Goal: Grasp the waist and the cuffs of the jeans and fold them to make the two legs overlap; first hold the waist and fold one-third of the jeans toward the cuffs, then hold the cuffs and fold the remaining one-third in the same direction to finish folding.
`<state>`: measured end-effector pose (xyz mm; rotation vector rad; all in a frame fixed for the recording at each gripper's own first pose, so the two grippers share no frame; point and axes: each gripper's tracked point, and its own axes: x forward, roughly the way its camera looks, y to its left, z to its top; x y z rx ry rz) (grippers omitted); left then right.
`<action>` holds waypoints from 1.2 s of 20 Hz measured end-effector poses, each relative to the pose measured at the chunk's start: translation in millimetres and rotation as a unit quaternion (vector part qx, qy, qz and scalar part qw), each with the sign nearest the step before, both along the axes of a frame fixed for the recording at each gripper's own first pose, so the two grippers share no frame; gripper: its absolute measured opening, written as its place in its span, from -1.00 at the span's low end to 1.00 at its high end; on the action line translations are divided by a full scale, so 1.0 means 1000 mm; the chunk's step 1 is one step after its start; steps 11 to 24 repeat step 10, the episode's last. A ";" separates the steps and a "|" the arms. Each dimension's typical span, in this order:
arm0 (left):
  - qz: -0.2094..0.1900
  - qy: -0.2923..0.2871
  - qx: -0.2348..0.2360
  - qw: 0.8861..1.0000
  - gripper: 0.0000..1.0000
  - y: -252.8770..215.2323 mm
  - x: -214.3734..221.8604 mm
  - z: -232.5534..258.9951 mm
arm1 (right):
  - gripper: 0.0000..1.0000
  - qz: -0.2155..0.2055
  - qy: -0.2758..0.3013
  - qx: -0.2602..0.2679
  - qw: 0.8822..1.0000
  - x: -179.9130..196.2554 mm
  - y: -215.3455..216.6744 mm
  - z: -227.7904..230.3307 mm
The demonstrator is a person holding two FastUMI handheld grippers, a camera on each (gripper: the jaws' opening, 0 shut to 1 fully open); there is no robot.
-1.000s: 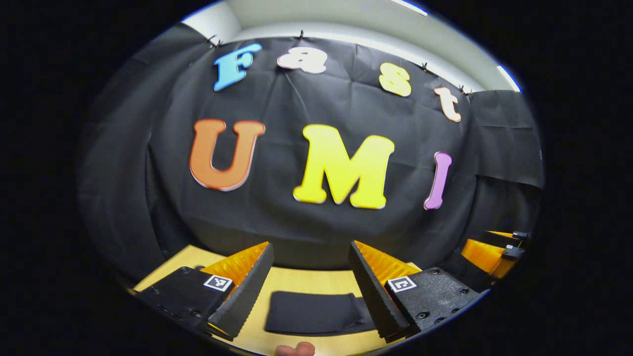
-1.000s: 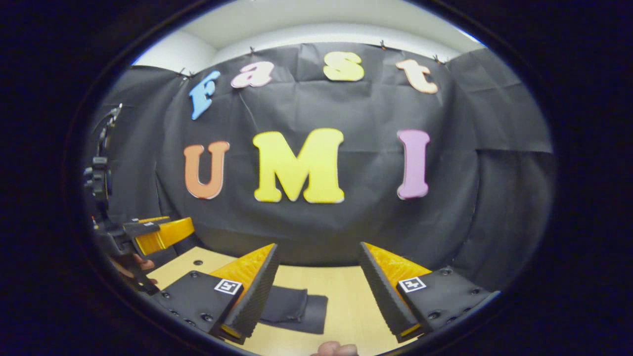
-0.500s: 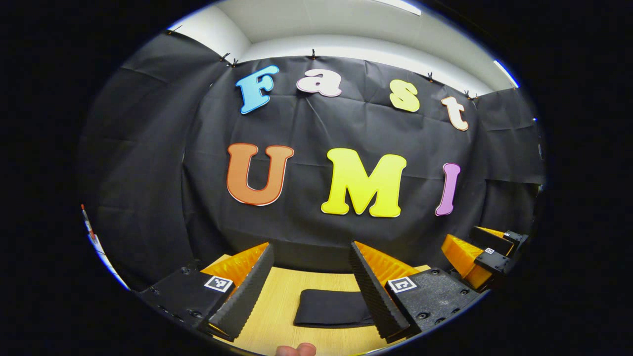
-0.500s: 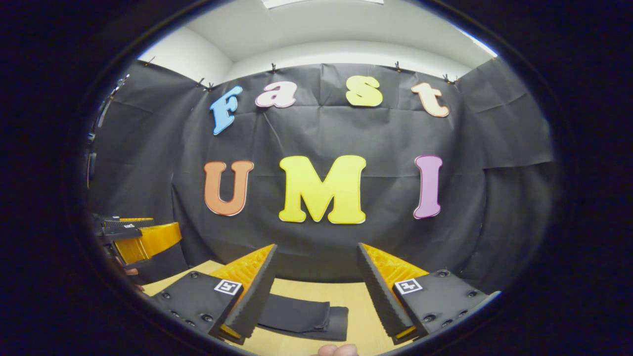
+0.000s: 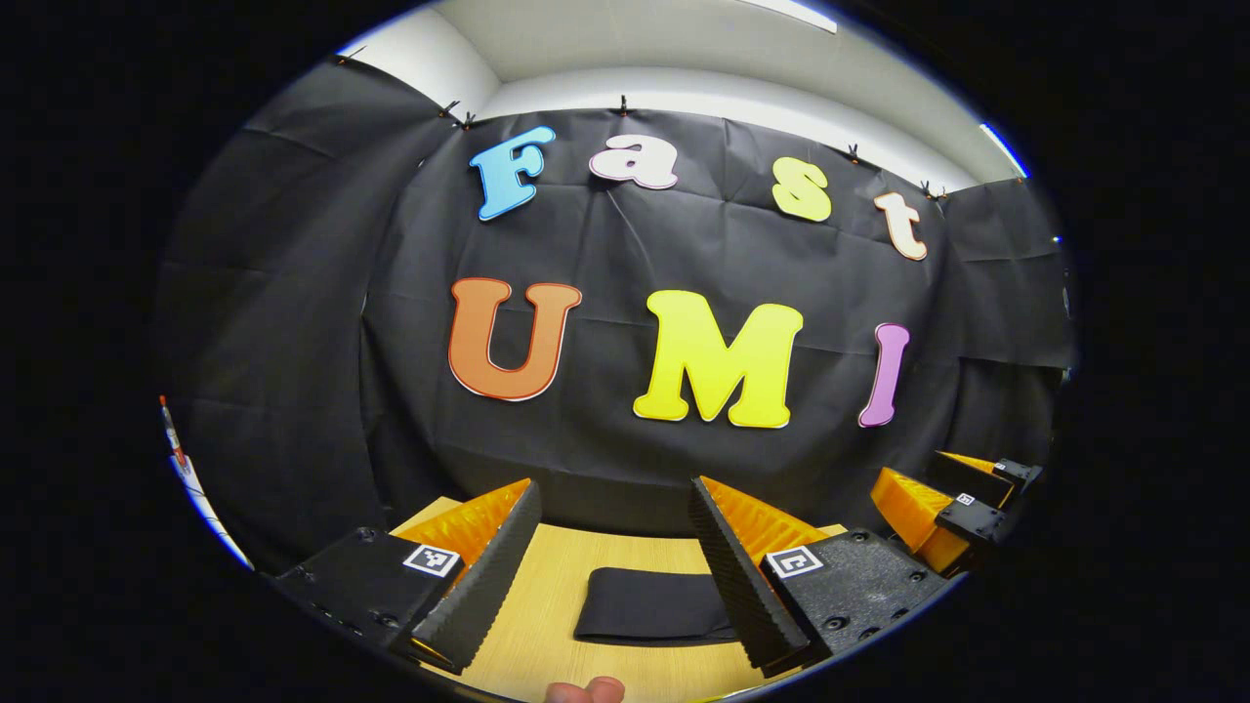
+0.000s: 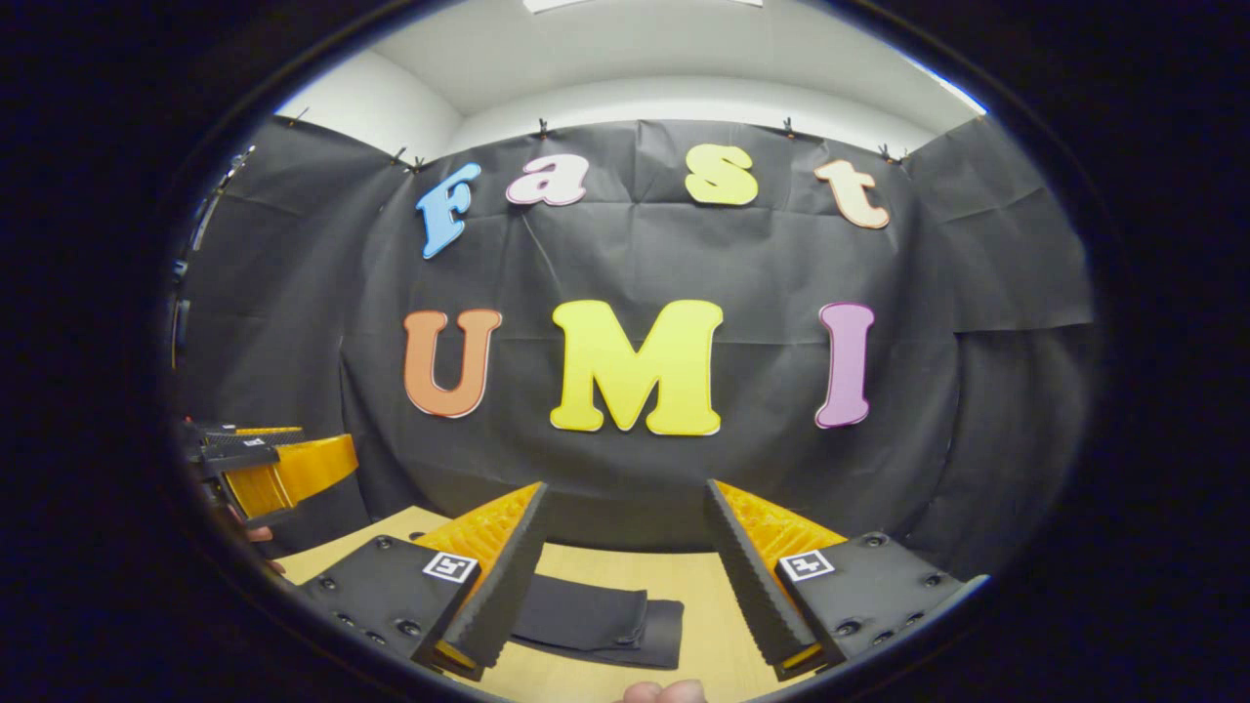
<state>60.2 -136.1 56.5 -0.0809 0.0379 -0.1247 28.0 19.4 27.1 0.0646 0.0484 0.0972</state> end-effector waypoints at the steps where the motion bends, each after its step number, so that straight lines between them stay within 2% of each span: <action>1: -0.001 0.001 -0.001 1.000 0.96 -0.001 0.000 0.000 | 0.87 0.000 -0.001 0.000 1.000 0.001 0.000 0.002; 24: 0.000 0.006 -0.002 1.000 0.96 -0.001 0.007 -0.005 | 0.87 0.000 0.007 0.003 1.000 0.006 0.000 -0.007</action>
